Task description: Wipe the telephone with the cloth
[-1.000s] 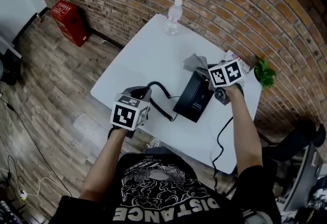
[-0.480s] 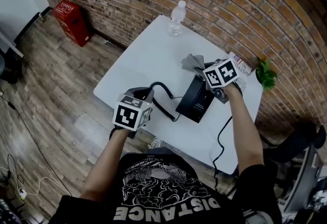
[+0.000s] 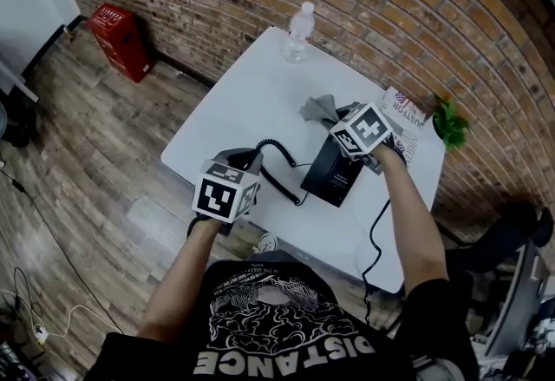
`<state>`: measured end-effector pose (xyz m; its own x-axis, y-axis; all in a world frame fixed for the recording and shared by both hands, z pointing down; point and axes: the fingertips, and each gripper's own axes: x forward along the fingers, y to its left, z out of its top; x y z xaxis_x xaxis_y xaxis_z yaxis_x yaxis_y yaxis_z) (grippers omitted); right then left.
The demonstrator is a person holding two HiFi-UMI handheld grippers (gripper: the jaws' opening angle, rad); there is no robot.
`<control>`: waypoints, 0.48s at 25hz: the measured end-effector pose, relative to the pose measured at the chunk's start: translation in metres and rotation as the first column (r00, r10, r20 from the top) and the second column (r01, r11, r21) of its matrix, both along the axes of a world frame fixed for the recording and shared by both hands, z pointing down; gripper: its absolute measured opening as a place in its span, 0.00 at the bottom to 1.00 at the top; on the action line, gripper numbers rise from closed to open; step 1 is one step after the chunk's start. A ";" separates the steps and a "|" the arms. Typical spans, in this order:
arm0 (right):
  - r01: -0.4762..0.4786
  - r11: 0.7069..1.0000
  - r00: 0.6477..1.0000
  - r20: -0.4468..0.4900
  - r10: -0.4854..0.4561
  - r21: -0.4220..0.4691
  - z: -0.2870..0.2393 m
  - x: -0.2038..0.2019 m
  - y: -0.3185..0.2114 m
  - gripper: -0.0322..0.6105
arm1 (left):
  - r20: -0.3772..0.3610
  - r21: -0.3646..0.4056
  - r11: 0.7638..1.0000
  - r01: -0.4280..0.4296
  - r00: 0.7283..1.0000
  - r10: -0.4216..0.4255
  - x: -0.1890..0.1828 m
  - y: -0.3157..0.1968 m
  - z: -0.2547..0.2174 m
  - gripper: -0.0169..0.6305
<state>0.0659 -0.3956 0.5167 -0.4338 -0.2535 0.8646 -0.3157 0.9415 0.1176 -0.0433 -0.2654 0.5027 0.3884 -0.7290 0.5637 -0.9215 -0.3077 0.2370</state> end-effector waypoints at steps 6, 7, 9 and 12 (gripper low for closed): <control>-0.023 1.000 1.000 -0.011 0.022 -0.016 0.011 0.002 0.014 0.07 | -0.001 0.003 1.000 -0.008 1.000 0.008 -0.003 0.004 -0.003 0.04; -0.023 0.999 1.000 -0.011 0.023 -0.022 0.012 0.001 0.016 0.07 | -0.002 0.003 1.000 -0.009 1.000 0.009 -0.003 0.005 -0.004 0.04; -0.025 0.999 1.000 -0.013 0.025 -0.028 0.014 -0.002 0.021 0.07 | -0.003 0.003 1.000 -0.015 1.000 0.015 -0.004 0.006 -0.005 0.04; -0.038 0.999 0.999 -0.015 0.038 -0.033 0.017 -0.003 0.029 0.07 | -0.001 0.001 0.999 -0.032 0.999 0.032 -0.004 0.012 -0.007 0.03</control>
<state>0.0627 -0.3668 0.5336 -0.4118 -0.2406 0.8789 -0.3499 0.9323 0.0912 -0.0469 -0.2539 0.4962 0.4118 -0.7166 0.5630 -0.9111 -0.3369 0.2376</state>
